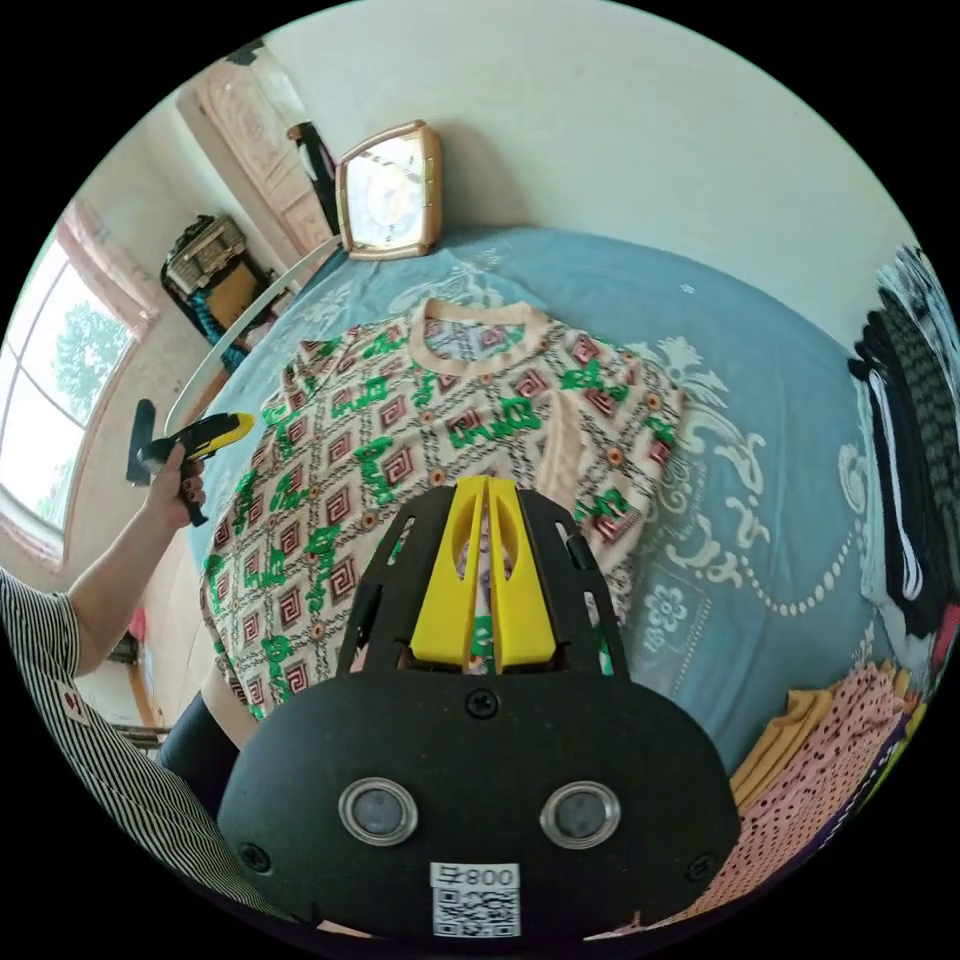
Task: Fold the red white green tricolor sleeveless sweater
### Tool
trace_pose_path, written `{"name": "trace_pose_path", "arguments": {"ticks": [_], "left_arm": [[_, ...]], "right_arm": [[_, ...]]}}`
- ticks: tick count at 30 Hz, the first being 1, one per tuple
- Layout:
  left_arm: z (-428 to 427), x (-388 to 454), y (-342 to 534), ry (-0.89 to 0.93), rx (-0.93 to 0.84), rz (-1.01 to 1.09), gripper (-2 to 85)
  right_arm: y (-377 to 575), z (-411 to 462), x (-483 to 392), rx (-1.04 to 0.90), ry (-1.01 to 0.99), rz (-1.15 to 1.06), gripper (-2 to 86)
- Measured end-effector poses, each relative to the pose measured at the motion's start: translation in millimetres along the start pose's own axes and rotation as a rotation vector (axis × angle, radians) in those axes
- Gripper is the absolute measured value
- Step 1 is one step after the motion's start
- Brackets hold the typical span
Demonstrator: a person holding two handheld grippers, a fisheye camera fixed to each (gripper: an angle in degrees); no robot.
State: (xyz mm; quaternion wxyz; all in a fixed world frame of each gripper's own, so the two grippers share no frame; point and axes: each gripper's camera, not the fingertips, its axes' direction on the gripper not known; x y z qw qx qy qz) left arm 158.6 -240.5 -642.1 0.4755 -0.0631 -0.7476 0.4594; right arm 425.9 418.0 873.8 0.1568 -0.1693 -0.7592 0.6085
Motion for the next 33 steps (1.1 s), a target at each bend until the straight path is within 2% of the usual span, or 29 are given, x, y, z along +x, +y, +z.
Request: {"name": "trace_pose_path", "arguments": {"ticks": [4, 11, 14, 16, 17, 19, 21, 27, 33], "left_arm": [[-11, -40, -8, 0.041, -0.017, -0.104, 6.7], [-29, -57, 1, 0.155, 0.040, -0.158, 3.0], [-53, -25, 9, 0.190, 0.131, 0.012, 2.4], [-67, 35, 20, 0.173, 0.114, 0.354, 2.2], [-67, 52, 25, 0.154, 0.083, 0.456, 2.2], [-45, 106, 56, -0.034, -0.097, 0.773, 2.1], [-27, 123, 79, -0.168, -0.169, 0.877, 2.1], [-24, 140, 117, -0.227, -0.181, 0.912, 2.0], [-28, 149, 145, -0.270, -0.166, 0.893, 1.9]], "right_arm": [[-38, 12, -47, -0.026, -0.055, -0.101, 0.0], [-94, 30, -95, -0.055, -0.132, -0.162, 0.0], [-115, 33, -105, -0.049, -0.183, -0.172, 0.1], [-129, 34, -110, -0.048, -0.208, -0.171, 0.4], [-139, 37, -112, -0.050, -0.232, -0.163, 0.6], [-154, 42, -117, -0.061, -0.271, -0.166, 1.3], [-168, 48, -126, -0.068, -0.290, -0.173, 2.5], [-211, 74, -187, -0.114, -0.337, -0.334, 7.1], [-237, 99, -267, -0.149, -0.265, -0.607, 8.4]]}}
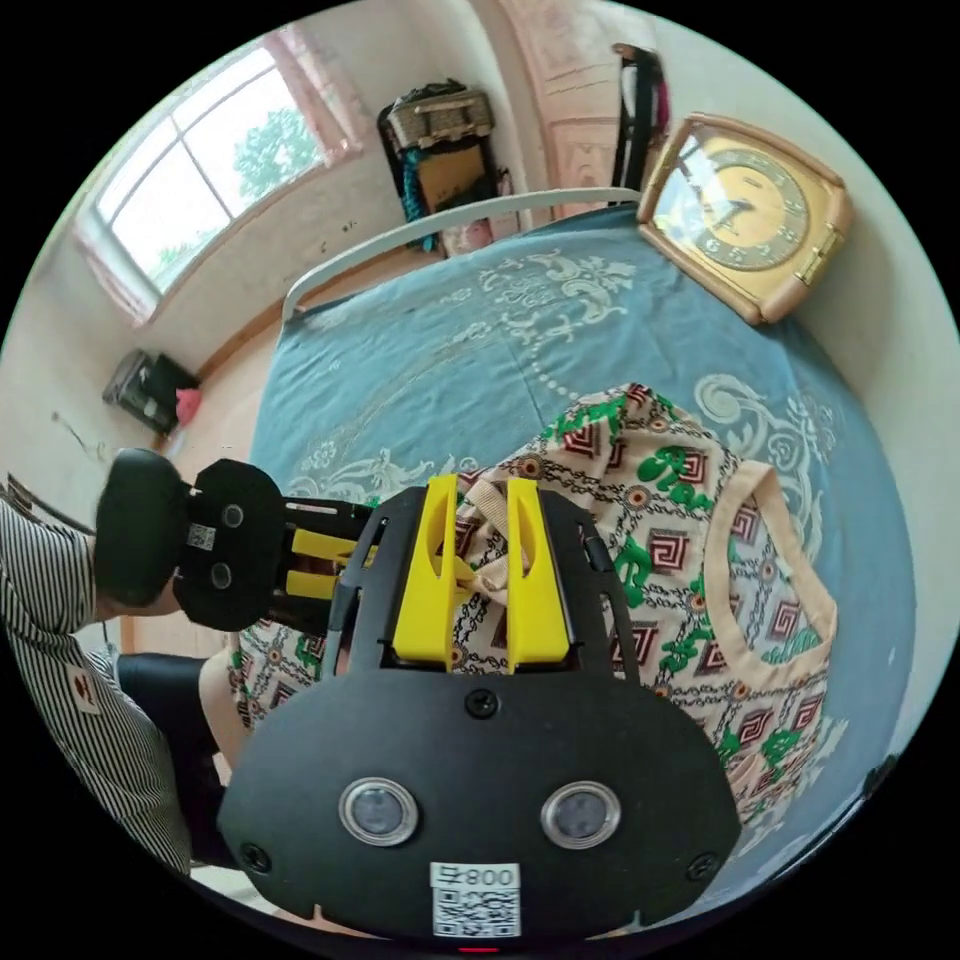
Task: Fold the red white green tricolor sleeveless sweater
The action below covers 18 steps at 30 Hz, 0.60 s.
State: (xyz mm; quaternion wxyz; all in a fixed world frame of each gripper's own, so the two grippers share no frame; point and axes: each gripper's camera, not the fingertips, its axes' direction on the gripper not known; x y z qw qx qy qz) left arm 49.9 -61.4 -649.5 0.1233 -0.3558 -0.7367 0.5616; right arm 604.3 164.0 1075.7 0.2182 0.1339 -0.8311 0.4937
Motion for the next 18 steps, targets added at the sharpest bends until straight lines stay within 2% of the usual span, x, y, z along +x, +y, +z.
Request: {"name": "trace_pose_path", "arguments": {"ticks": [5, 9, 12, 14, 17, 18], "left_arm": [[-4, 18, 7, -0.023, 0.006, -0.006, 1.9], [-9, 28, 12, -0.040, 0.013, -0.015, 1.8], [-19, 36, 16, -0.103, 0.035, -0.008, 1.9], [-27, 40, 19, -0.141, 0.064, -0.007, 2.0], [-33, 47, 22, -0.170, 0.097, 0.009, 2.2], [-30, 50, 21, -0.173, 0.085, 0.020, 2.4]], "right_arm": [[-32, 42, -16, -0.150, 0.148, -0.116, 5.6], [-47, 43, -7, -0.133, 0.187, -0.084, 2.5], [-54, 11, 16, 0.003, 0.111, -0.019, 1.7], [-47, -21, 57, 0.147, -0.031, 0.121, 1.5], [-22, -21, 119, 0.202, -0.279, 0.314, 1.8], [-16, -16, 130, 0.206, -0.297, 0.358, 1.8]]}}
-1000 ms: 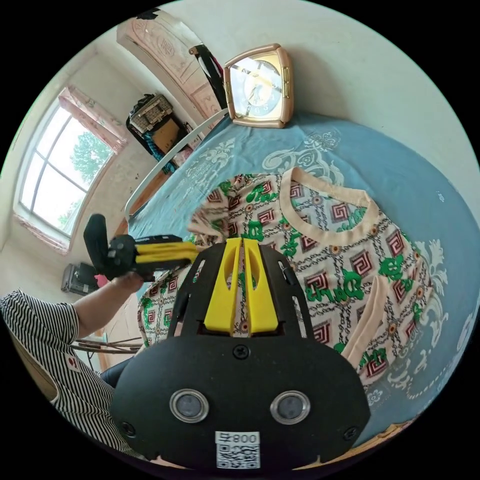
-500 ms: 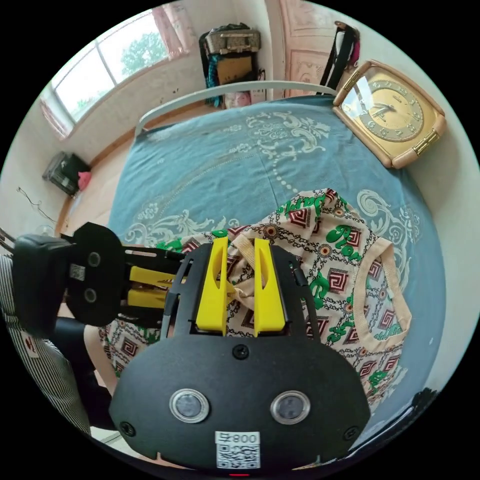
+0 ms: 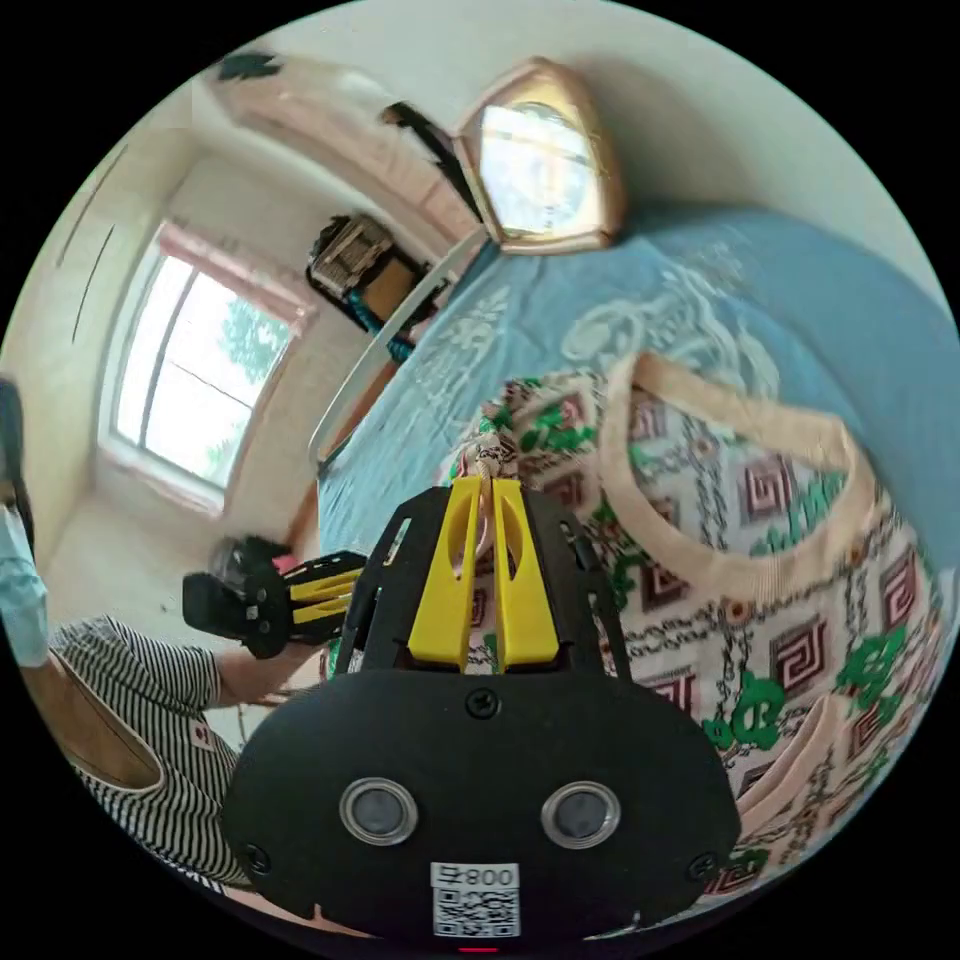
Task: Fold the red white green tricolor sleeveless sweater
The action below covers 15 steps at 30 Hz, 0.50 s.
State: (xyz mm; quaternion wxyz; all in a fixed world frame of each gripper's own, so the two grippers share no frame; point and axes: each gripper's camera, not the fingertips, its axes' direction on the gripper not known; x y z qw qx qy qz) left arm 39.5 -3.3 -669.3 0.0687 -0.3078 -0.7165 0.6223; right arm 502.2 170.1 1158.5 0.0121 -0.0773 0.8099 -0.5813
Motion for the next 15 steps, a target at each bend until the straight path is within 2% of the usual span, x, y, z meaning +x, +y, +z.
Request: {"name": "trace_pose_path", "arguments": {"ticks": [2, 5, 10, 15], "left_arm": [[5, 3, 0, 0.000, -0.030, 0.003, 2.8], [8, 7, 0, 0.040, -0.055, 0.025, 4.0], [-7, 6, 10, 0.120, -0.021, 0.018, 6.7], [-8, -7, 18, 0.116, -0.042, -0.071, 7.0]], "right_arm": [[13, 6, 39, -0.007, -0.061, 0.143, 2.1], [20, 6, 56, -0.005, -0.022, 0.205, 2.7], [-5, 4, 35, 0.024, 0.044, 0.094, 4.7], [-52, 42, 14, -0.073, 0.176, -0.031, 5.6]]}}
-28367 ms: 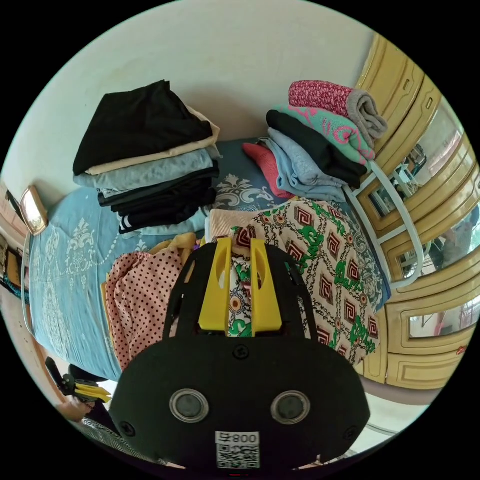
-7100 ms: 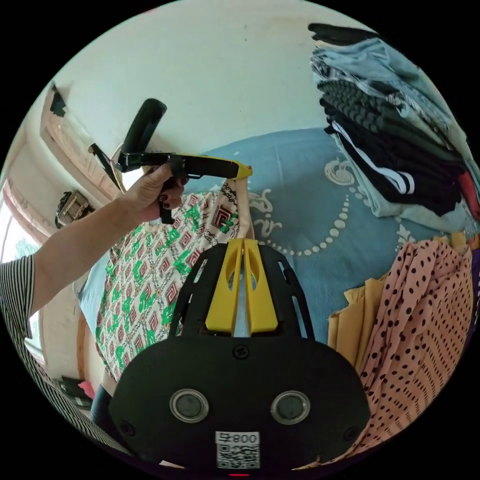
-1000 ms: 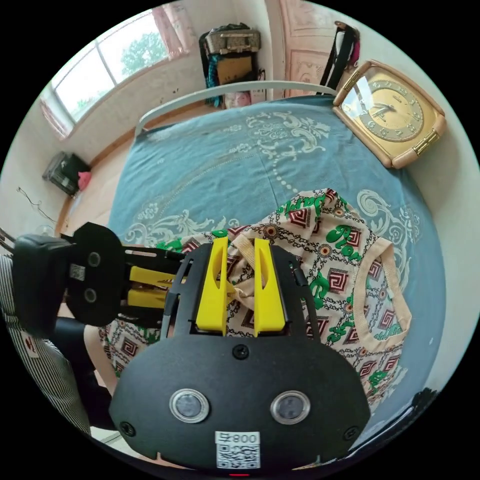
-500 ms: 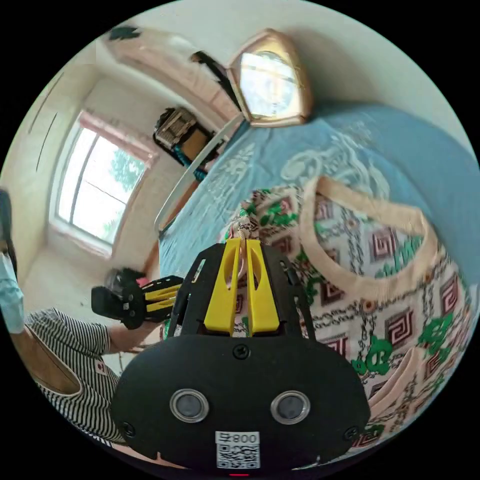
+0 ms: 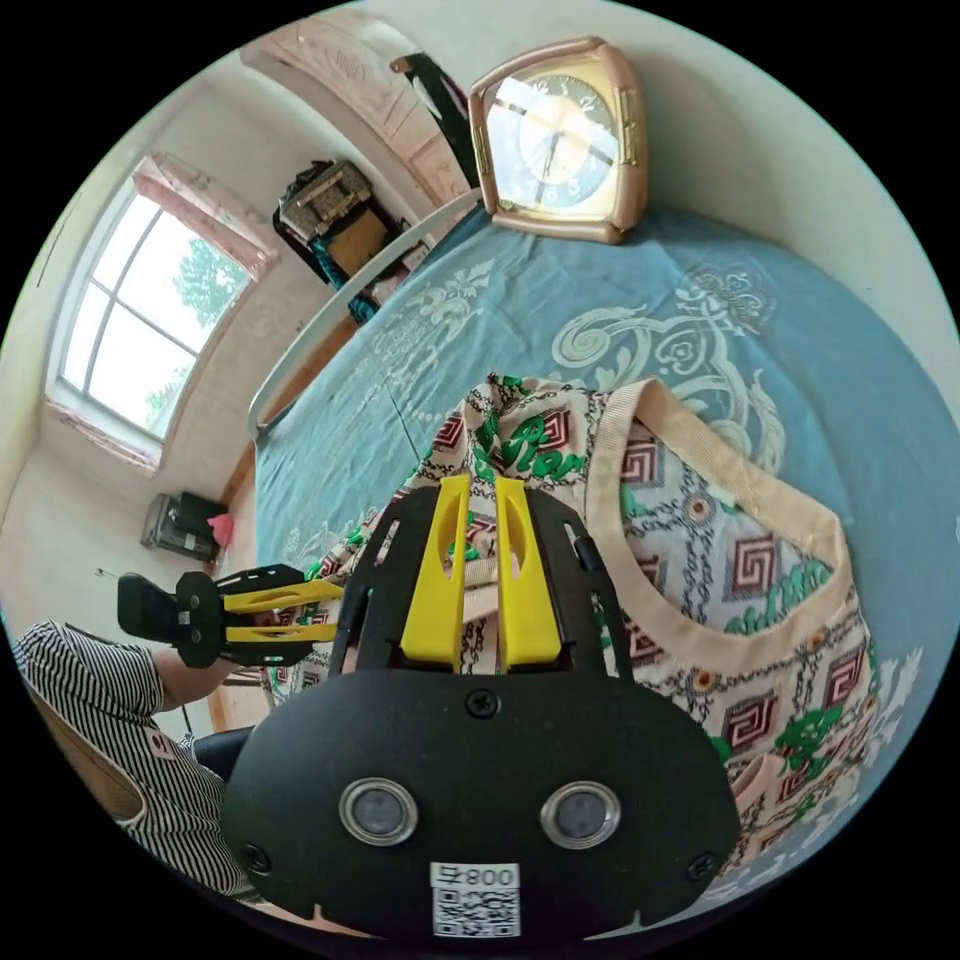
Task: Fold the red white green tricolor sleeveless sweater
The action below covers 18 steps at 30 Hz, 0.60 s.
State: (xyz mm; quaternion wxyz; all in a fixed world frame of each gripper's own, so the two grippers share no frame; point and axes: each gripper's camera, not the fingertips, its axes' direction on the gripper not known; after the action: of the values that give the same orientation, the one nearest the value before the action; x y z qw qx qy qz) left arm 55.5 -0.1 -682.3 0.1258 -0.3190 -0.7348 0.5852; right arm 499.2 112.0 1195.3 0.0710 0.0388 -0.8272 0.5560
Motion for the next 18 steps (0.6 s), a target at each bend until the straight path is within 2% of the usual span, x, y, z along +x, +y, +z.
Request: {"name": "trace_pose_path", "arguments": {"ticks": [4, 8, 11, 14, 18], "left_arm": [[13, -15, -1, -0.032, -0.070, -0.052, 5.6], [17, -23, 1, -0.047, -0.067, -0.070, 2.9], [15, -28, 3, -0.071, -0.046, -0.075, 1.2], [10, -33, 6, -0.170, -0.029, -0.102, 0.6], [13, -46, 10, -0.118, -0.045, -0.133, 0.6]], "right_arm": [[-35, 40, -5, -0.090, 0.018, -0.033, 4.9], [-59, 64, -7, -0.119, 0.060, -0.039, 2.0], [-70, 70, -9, -0.100, 0.025, -0.050, 0.9], [-80, 74, -13, -0.074, -0.008, -0.068, 0.5], [-90, 89, -14, -0.110, 0.021, -0.071, 0.3]]}}
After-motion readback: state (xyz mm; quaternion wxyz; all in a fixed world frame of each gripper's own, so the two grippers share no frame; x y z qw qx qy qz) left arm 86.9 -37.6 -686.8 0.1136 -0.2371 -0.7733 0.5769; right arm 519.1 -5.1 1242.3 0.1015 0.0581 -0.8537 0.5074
